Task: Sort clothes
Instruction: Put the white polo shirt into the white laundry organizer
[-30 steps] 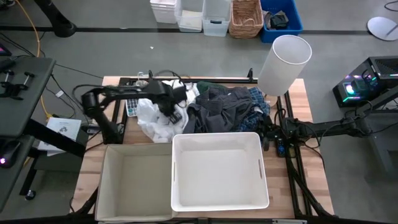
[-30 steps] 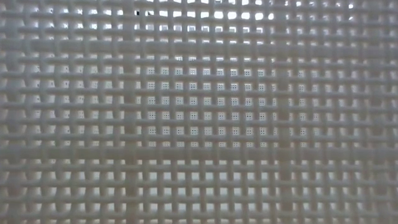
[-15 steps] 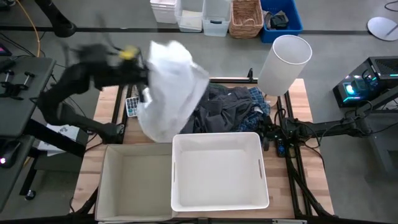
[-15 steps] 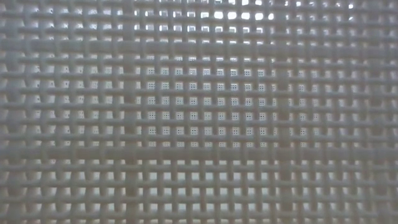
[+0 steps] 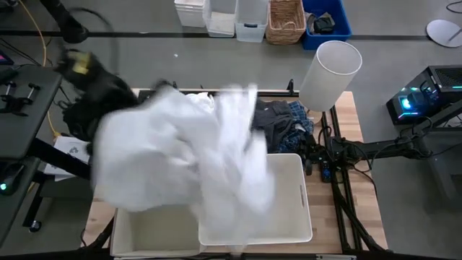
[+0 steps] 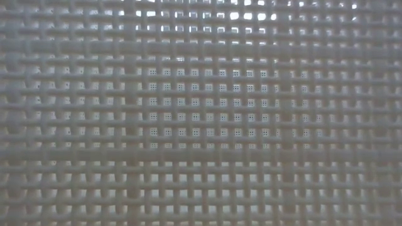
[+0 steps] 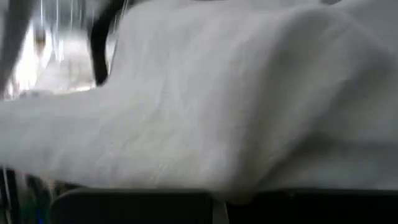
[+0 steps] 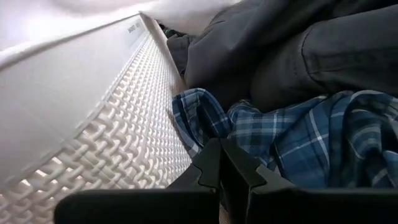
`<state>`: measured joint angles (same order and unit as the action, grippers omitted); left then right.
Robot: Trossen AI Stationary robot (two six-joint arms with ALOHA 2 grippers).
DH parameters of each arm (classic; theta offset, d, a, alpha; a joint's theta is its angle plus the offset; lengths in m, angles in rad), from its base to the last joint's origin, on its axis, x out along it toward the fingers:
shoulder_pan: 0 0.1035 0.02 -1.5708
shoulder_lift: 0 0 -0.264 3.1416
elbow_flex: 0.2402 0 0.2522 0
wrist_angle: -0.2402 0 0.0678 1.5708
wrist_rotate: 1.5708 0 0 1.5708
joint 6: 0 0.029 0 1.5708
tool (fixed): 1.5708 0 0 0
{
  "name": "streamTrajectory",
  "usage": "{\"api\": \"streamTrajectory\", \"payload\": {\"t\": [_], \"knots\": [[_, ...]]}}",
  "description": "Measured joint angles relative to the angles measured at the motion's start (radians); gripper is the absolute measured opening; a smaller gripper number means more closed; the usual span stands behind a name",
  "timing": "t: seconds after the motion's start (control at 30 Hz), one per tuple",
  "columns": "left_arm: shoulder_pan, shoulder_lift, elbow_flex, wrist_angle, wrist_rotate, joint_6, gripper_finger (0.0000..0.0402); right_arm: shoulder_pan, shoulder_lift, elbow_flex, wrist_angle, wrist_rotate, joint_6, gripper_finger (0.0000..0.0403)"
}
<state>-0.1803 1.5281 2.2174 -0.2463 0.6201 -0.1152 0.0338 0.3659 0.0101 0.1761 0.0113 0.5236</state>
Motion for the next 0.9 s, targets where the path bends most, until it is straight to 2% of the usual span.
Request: {"api": "streamTrajectory", "payload": {"t": [0.1, 0.2, 0.3, 0.47, 0.63, 0.9], "knots": [[0.007, 0.013, -0.028, -0.153, -0.028, -0.011, 0.0000, 0.000, 0.000, 0.000, 0.000, 0.000, 0.000, 0.0000], [0.025, 0.029, -0.067, -0.288, -0.132, -0.008, 0.0000, 0.000, 0.000, 0.000, 0.000, 0.000, 0.000, 0.0000], [0.053, 0.033, -0.140, -0.317, -0.222, -0.011, 0.0000, 0.000, 0.000, 0.000, 0.000, 0.000, 0.000, 0.0000], [0.088, 0.030, -0.316, -0.151, -0.253, -0.066, 0.0000, 0.000, 0.000, 0.000, 0.000, 0.000, 0.000, 0.0000], [0.089, 0.034, -0.542, 0.117, -0.237, -0.154, 0.0000, 0.000, 0.000, 0.000, 0.000, 0.000, 0.000, 0.0000], [0.088, 0.035, -0.889, 0.510, -0.179, -0.419, 0.0006, 0.000, 0.000, 0.000, 0.000, 0.000, 0.000, 0.0000]]}}
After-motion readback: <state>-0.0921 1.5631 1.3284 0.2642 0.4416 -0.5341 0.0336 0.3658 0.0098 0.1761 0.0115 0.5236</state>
